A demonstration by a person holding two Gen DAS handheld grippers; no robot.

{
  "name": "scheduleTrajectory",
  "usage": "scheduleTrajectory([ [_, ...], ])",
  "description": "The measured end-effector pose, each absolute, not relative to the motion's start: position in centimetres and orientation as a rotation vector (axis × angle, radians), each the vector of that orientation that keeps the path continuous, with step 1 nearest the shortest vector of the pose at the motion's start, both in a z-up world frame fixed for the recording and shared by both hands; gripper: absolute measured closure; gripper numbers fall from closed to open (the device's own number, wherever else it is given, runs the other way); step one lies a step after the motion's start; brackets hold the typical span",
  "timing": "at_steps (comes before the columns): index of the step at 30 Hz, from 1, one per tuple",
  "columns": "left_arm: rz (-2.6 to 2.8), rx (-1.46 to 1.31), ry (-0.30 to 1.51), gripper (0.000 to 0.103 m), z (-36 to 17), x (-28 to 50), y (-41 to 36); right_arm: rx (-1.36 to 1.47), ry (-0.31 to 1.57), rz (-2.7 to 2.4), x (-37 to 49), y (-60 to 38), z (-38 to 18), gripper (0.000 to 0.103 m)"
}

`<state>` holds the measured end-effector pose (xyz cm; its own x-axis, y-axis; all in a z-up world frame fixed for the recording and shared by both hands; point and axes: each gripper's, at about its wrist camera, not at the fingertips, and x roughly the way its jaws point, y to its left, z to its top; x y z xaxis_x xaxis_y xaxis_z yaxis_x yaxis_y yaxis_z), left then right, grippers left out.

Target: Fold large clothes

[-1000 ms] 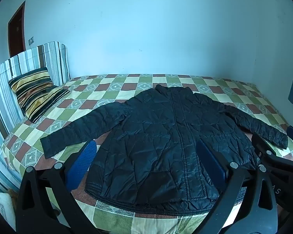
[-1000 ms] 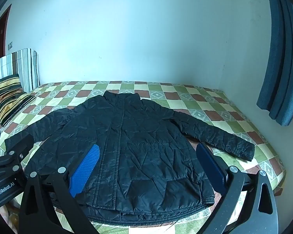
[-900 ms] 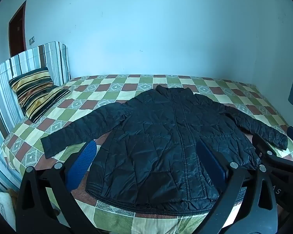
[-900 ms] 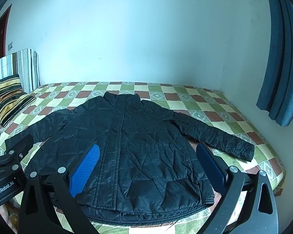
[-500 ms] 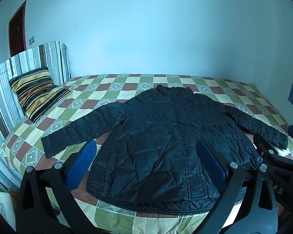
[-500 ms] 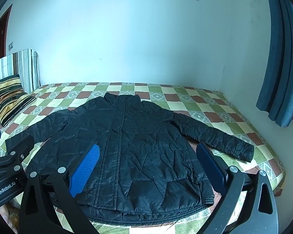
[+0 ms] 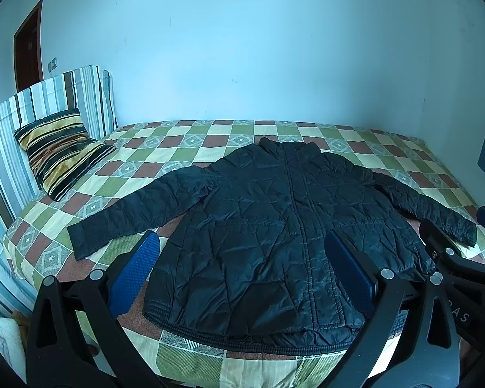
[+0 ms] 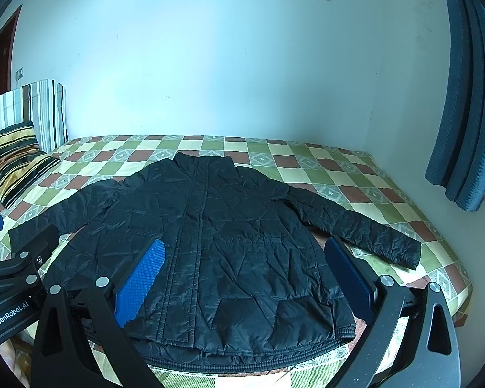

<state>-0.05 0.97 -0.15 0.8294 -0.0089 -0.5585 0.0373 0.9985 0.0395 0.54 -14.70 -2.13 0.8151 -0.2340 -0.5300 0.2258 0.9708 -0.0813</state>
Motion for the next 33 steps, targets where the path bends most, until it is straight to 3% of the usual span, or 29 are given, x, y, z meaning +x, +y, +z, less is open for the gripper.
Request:
scheduleTrajectory([
  [33,-0.023,0.05,0.595,0.002,-0.64,-0.03,0.26,-0.021,0.558,-0.244,0.41,-14.28,-1.84,0.005],
])
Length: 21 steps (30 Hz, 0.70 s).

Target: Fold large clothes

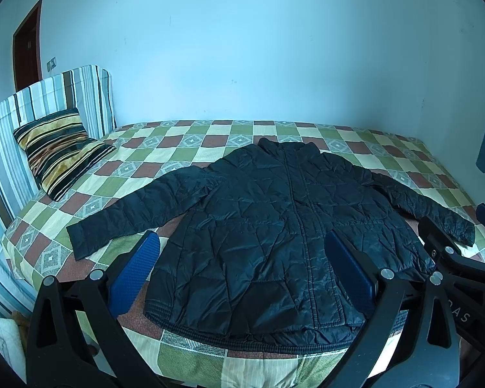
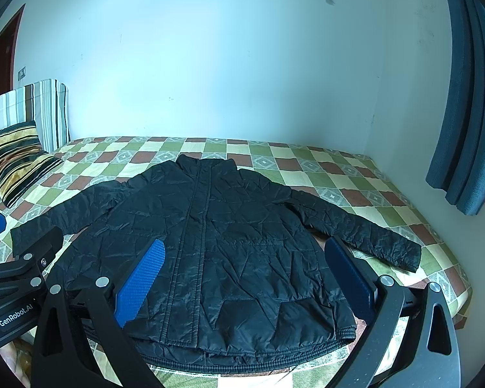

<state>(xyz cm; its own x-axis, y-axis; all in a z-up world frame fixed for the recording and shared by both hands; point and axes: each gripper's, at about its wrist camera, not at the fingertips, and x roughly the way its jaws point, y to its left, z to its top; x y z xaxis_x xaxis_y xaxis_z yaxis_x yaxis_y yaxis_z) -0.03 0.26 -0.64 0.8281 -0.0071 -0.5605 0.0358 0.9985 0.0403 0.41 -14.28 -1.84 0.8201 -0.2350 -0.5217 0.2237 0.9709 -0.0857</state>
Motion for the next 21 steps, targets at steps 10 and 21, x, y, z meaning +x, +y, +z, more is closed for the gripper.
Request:
scheduleTrajectory([
  [10,-0.024,0.052,0.596,0.002,-0.52,0.04,0.11,-0.025,0.559,-0.243,0.4,-14.15,-1.73,0.005],
  [21,-0.025,0.051,0.598,0.002,-0.53,0.06,0.08,-0.023,0.559,-0.243,0.33,-14.16,-1.86,0.005],
])
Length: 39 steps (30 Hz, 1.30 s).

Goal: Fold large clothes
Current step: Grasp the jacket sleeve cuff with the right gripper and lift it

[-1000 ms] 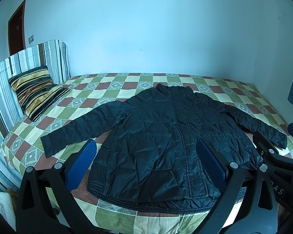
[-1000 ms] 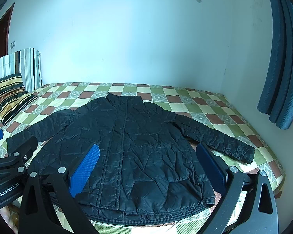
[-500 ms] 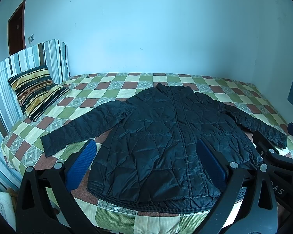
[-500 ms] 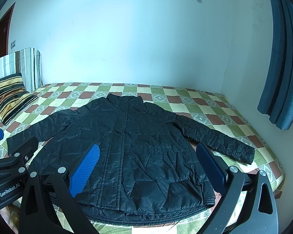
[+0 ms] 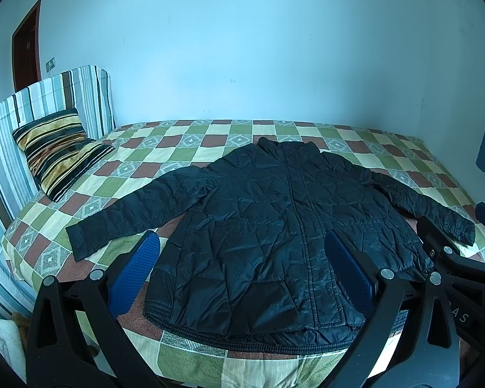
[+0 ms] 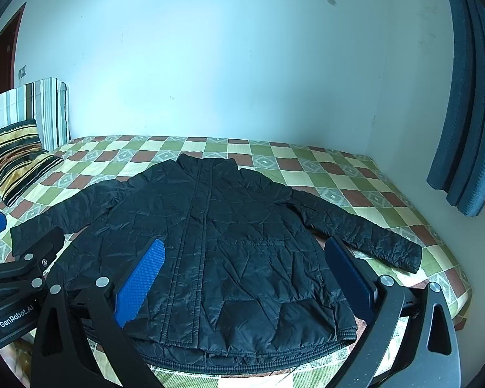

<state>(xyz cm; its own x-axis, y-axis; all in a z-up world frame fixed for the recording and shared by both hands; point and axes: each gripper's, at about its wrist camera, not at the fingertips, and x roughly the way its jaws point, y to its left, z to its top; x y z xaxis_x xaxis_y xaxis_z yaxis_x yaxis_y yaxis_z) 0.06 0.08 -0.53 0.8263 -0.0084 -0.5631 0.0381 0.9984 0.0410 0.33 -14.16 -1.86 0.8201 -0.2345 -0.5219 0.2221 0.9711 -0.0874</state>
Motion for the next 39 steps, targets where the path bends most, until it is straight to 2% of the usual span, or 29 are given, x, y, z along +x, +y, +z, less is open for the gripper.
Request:
scheduleTrajectory([
  [8,-0.015,0.053,0.623,0.002,-1.4,1.2,0.0,-0.023,0.573,-0.238,0.7,-14.2,-2.4,0.005],
  [15,0.102,0.1,0.71,0.002,-5.8,6.3,1.3,0.052,0.645,-0.266,3.6,-18.3,-5.9,0.005],
  [20,0.26,0.141,0.779,0.002,-10.1,11.6,3.9,0.12,0.704,-0.402,5.8,-25.7,-9.1,0.005],
  [30,0.495,0.111,0.885,0.002,-15.6,17.9,10.7,0.385,0.704,-0.808,5.9,-48.2,-13.8,0.005],
  [31,0.517,0.108,0.896,0.002,-16.1,18.3,11.3,0.405,0.706,-0.842,5.7,-50.1,-14.2,0.007],
  [32,0.527,0.107,0.906,0.002,-16.6,18.6,11.4,0.428,0.712,-0.869,5.5,-51.7,-14.6,0.015],
  [33,0.536,0.108,0.914,0.002,-17.0,18.8,11.7,0.466,0.719,-0.894,5.2,-53.6,-15.2,0.023],
  [34,0.547,0.112,0.922,0.002,-17.4,18.9,11.9,0.511,0.73,-0.916,4.9,-55.4,-15.9,0.038],
  [39,0.572,0.14,0.94,0.002,-18.9,19.4,12.0,0.697,0.714,-0.899,3.8,-59.1,-18.2,0.039],
])
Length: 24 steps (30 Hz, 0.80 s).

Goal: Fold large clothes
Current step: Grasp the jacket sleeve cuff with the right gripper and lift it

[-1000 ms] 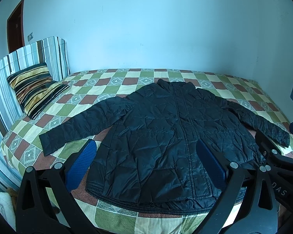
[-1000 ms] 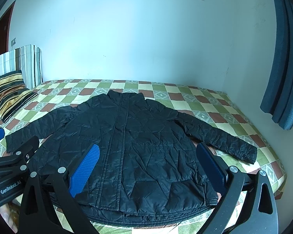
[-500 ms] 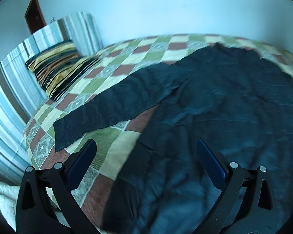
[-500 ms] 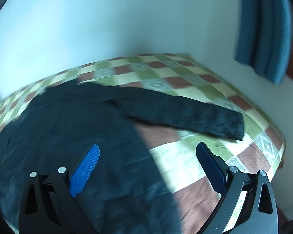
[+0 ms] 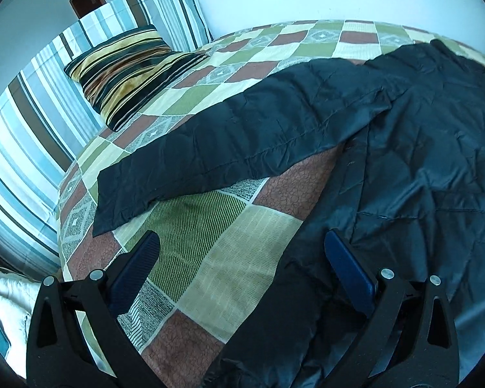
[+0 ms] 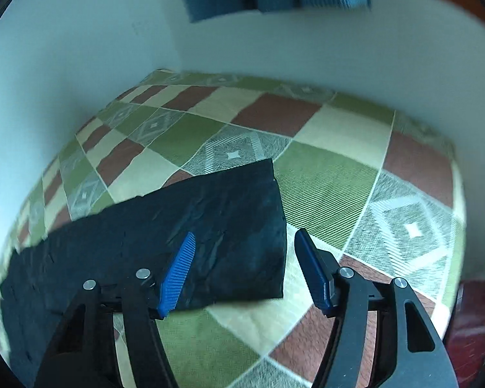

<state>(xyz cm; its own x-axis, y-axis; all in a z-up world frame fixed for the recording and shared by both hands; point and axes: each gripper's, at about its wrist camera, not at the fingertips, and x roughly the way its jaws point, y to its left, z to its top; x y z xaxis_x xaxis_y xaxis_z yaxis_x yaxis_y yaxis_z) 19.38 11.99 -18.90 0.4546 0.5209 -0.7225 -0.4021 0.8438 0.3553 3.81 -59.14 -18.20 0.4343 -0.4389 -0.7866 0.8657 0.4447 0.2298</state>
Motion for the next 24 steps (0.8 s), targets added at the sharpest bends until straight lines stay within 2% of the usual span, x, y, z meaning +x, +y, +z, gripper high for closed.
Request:
scheduleTrajectory([
  [7,0.597,0.166,0.932,0.002,-19.7,19.6,11.7,0.829,0.749,-0.844,4.4,-60.5,-21.9,0.035],
  [9,0.599,0.164,0.934,0.002,-19.9,19.7,11.7,0.803,0.748,-0.853,4.7,-60.2,-22.2,0.034],
  [11,0.602,0.166,0.937,0.002,-20.0,19.8,11.6,0.761,0.75,-0.848,5.5,-59.8,-22.1,0.036],
  [18,0.604,0.167,0.936,0.002,-20.4,19.9,11.5,0.819,0.678,-0.844,5.7,-60.6,-21.4,0.085],
  [21,0.6,0.16,0.935,0.002,-20.6,19.8,11.6,0.797,0.618,-0.822,6.1,-59.5,-19.2,0.093],
  [24,0.6,0.157,0.933,0.002,-20.7,19.8,11.7,0.716,0.566,-0.774,8.1,-56.9,-16.0,0.095],
])
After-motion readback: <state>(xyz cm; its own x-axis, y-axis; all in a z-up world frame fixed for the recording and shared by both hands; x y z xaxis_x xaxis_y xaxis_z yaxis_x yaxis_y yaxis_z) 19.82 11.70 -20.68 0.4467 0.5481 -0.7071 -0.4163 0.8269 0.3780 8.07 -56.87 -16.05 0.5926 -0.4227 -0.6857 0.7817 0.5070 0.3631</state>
